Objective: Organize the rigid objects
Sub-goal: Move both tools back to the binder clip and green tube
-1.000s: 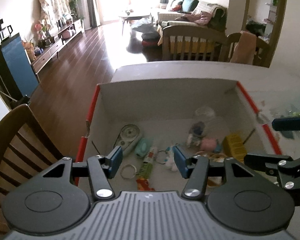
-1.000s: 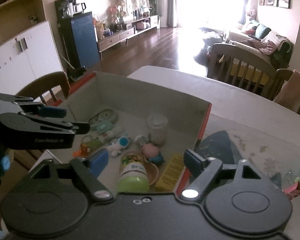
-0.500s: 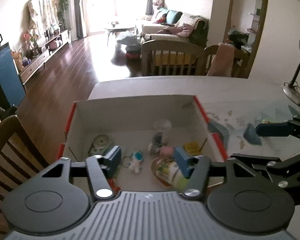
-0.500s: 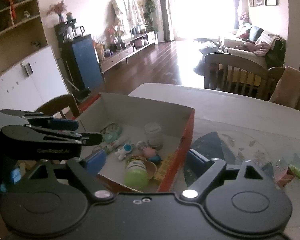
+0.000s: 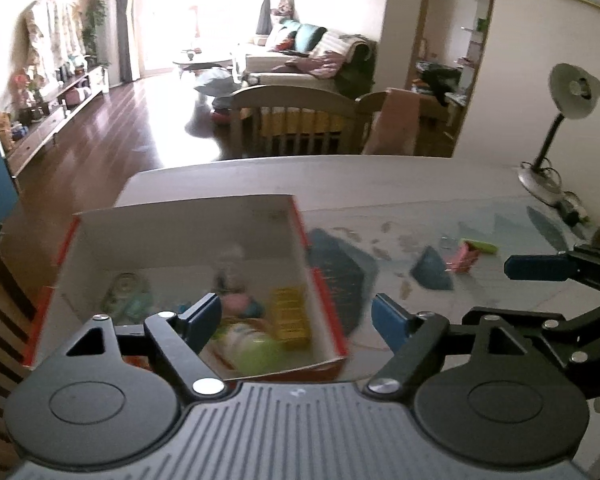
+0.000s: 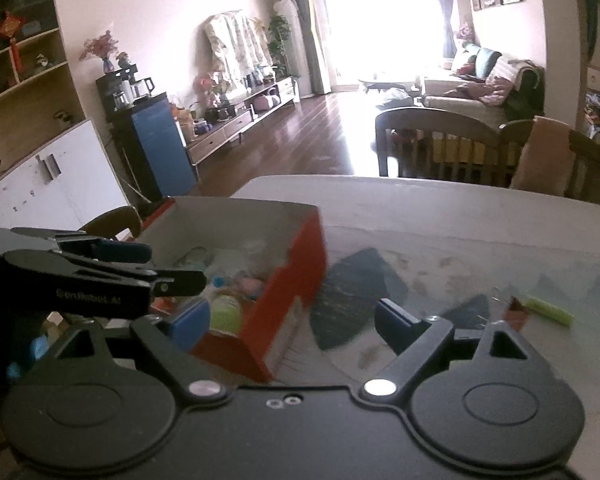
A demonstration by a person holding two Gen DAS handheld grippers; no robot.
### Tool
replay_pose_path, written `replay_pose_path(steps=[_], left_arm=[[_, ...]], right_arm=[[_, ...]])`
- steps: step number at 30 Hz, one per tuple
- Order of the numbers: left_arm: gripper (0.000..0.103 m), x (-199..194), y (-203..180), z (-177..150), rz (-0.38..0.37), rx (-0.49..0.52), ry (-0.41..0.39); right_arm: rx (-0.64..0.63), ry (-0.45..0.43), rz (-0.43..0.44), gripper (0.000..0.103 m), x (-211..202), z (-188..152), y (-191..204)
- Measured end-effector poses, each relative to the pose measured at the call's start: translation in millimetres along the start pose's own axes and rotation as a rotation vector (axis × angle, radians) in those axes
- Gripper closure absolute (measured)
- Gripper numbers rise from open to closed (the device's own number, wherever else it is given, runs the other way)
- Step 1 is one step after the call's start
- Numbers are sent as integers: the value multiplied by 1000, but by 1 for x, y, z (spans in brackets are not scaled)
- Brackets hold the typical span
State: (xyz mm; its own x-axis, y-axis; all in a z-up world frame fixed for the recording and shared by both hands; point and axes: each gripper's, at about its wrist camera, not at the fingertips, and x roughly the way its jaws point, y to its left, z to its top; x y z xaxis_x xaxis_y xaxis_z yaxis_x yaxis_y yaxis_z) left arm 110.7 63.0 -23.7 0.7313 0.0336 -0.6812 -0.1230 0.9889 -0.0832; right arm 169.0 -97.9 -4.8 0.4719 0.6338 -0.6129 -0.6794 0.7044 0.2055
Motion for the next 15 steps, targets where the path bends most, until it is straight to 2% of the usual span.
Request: replay_pose_path(steps=[3, 15], left_arm=[[17, 9, -20, 1, -20, 5, 10], [17, 58, -107, 7, -117, 51, 48]], right_arm=[[12, 1, -25, 14, -10, -6, -22], [33, 7, -143, 14, -41, -24, -116]])
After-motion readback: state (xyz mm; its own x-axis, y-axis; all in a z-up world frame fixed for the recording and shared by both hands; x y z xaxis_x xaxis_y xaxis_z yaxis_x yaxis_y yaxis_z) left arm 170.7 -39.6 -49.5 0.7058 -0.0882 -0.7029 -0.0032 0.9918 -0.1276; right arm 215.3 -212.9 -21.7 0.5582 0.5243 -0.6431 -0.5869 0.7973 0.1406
